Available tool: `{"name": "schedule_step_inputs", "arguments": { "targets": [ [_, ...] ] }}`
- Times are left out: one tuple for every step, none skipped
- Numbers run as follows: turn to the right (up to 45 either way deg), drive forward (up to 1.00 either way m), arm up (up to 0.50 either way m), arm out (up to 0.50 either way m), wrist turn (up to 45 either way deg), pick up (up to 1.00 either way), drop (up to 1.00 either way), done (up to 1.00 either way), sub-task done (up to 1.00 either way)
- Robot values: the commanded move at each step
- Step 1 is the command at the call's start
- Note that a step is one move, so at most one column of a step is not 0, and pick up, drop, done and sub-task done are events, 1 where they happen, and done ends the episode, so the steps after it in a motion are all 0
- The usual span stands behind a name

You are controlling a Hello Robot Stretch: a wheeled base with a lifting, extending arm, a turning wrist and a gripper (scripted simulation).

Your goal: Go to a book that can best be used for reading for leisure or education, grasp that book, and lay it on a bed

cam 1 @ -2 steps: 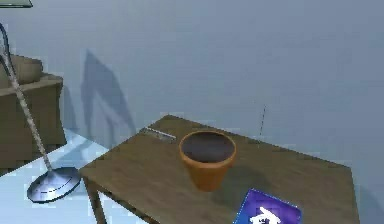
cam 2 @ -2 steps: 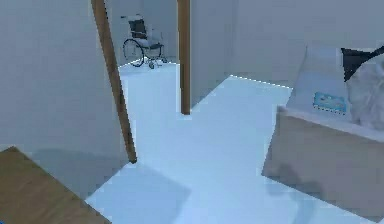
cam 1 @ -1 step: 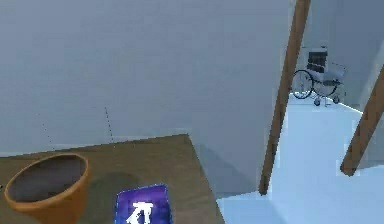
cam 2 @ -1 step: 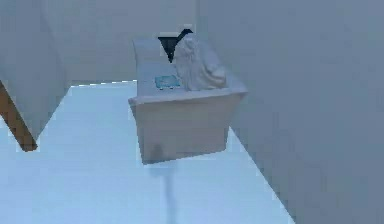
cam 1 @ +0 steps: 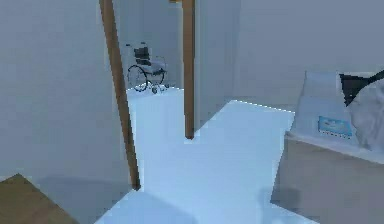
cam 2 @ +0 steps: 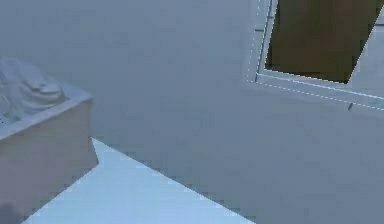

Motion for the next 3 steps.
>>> {"name": "schedule_step_inputs", "arguments": {
  "targets": [
    [30.0,0.00,0.00,0.00,0.0,0.00,0.00,0.00,0.00],
    [0.0,0.30,0.00,0.00,0.0,0.00,0.00,0.00,0.00],
    [-15.0,0.00,0.00,0.00,0.0,0.00,0.00,0.00,0.00]
  ]
}}
